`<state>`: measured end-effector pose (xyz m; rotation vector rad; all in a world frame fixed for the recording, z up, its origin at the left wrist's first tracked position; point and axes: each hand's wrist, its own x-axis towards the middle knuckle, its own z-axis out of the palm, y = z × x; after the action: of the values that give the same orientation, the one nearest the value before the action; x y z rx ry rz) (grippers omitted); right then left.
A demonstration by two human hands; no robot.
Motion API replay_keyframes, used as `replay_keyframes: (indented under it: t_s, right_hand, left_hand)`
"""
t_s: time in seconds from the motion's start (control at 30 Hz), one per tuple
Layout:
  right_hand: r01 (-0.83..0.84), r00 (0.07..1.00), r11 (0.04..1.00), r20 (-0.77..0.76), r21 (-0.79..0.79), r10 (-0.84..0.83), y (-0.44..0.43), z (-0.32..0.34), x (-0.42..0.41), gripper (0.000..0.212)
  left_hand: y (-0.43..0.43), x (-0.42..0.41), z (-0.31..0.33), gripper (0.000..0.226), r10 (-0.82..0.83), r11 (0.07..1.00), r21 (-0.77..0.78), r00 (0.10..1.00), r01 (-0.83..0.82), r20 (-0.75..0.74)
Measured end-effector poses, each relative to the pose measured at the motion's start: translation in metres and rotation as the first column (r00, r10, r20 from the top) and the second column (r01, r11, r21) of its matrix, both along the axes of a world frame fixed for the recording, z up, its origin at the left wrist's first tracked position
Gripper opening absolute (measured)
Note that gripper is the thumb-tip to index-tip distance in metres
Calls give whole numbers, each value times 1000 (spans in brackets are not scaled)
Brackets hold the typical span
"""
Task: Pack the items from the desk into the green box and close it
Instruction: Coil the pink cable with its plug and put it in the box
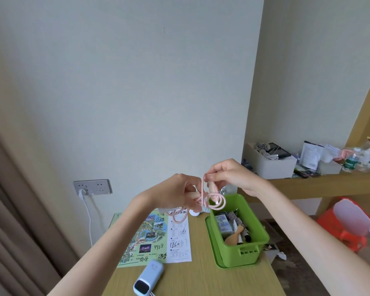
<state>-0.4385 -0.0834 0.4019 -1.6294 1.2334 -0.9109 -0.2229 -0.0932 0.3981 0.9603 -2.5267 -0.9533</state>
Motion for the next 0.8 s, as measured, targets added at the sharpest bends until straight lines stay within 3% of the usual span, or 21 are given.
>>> replay_keyframes:
  t_s: [0.2,0.43,0.63,0.8]
  right_hand:
    - [-6,998,997,59,77,1,6,-13,-32,19]
    - [2,969,981,241,194,-50,6,-34,-57,12]
    - [-33,949,966,310,256,-50,-1,-47,-68,12]
    - [19,923,967,369,253,-114,-16,-59,-72,11]
  left_hand:
    - [6,-32,-10,26,58,984,-171,993,-40,101]
    - [10,-55,-16,27,28,1000,1,1000,-28,8]
    - [-3,-66,-28,26,70,994,-90,992,-61,106]
    - [-14,-73,-38,23,35,991,133,999,-37,14]
